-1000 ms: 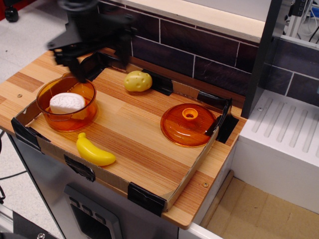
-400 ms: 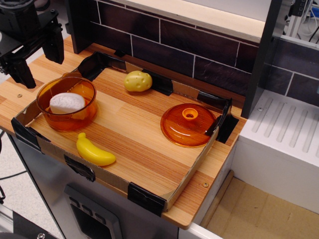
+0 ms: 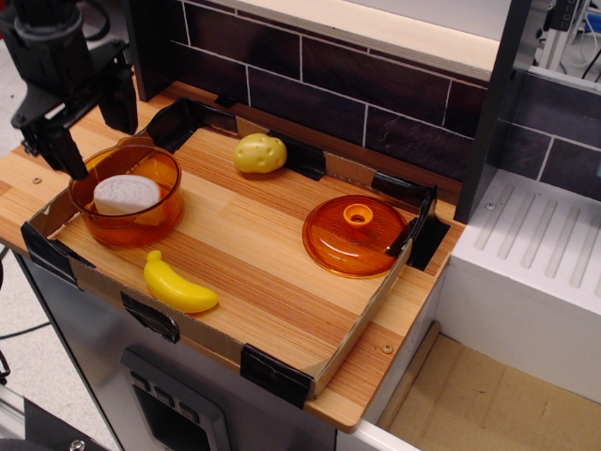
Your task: Take sushi out of pot
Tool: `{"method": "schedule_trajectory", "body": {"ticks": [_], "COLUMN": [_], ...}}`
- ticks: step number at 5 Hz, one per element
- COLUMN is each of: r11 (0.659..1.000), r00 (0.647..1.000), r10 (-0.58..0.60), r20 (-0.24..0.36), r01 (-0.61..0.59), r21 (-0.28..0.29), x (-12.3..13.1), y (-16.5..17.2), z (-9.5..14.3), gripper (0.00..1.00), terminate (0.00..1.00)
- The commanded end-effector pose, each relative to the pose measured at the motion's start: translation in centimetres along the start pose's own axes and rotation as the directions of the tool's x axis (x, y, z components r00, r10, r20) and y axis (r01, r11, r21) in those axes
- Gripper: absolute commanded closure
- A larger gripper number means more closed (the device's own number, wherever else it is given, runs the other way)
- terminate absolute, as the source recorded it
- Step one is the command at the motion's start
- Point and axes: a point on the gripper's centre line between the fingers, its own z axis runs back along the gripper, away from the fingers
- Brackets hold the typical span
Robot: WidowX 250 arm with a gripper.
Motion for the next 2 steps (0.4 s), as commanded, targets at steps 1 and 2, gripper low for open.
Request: {"method": "schedule_trajectory", "body": {"ticks": [1, 2], "r11": [1.000, 1.000], "r00": [1.000, 0.999], "r10": [-0.021, -0.021], "r20": [-0.013, -0.043], "r01": [0.021, 0.022], "r21": [-0.009, 0.014], "x": [-1.67, -2.42], "y": [-0.49, -0.73], "z": [-0.58, -1.00], "gripper": [0.00, 0.00], "terminate": [0.00, 0.00]}}
